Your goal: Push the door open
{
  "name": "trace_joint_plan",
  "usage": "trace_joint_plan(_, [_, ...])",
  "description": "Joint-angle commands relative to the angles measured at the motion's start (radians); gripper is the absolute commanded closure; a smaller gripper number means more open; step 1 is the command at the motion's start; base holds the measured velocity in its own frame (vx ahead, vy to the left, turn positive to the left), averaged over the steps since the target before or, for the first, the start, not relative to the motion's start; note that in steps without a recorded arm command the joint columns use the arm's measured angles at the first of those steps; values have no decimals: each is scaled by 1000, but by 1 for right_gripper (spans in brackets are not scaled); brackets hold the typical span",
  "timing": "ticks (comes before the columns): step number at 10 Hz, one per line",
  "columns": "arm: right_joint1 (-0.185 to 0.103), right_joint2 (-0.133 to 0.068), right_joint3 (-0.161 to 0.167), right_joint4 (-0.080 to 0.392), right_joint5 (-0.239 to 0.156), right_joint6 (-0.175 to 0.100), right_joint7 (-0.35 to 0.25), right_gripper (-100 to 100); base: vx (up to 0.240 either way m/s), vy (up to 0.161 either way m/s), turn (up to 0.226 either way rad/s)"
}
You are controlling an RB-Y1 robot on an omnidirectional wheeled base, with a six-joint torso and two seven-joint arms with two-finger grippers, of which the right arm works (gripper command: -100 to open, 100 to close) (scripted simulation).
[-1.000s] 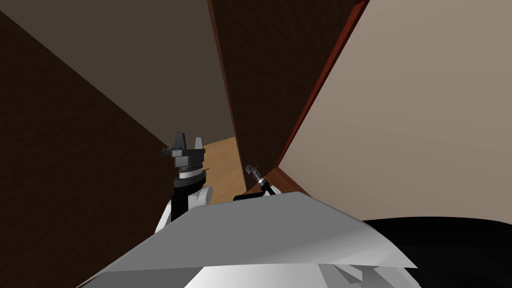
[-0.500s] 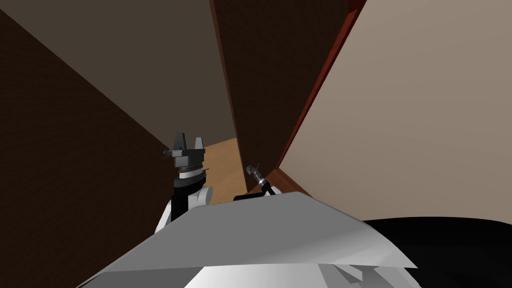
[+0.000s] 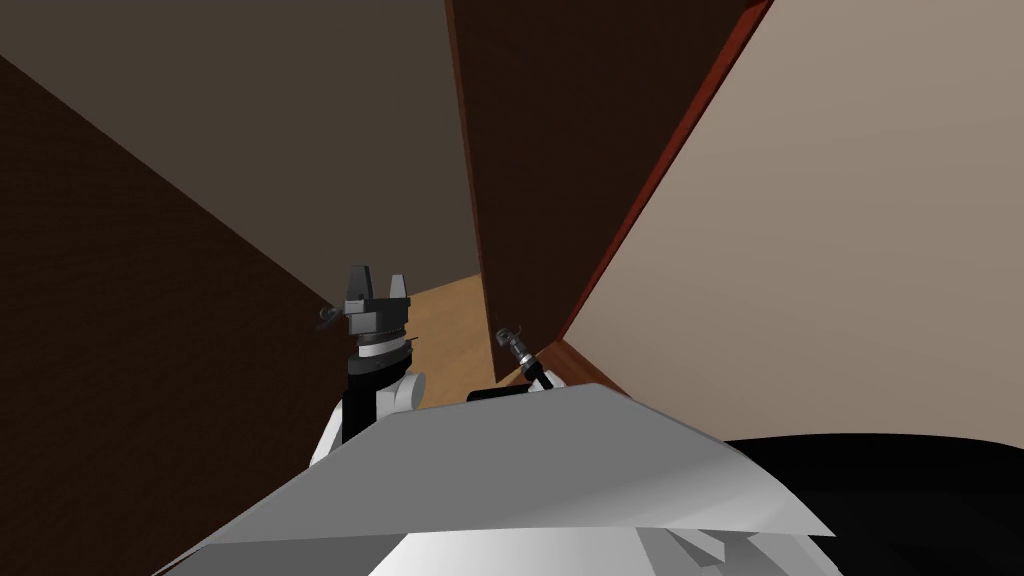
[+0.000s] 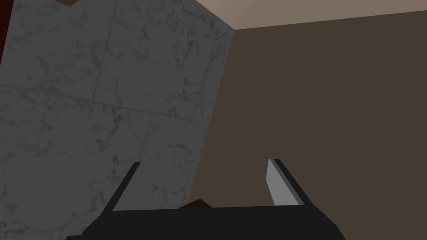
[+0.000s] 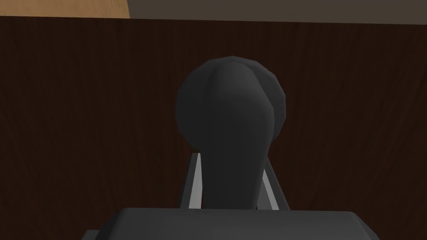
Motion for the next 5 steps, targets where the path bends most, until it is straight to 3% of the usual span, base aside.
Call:
trace_joint_plan(1, [-12,-5,-31,11,-11,-11,8,100,142,152,-46])
trace_joint_plan(5, [-20,-3,-79,25,-27,-12,26,100,114,113,-57])
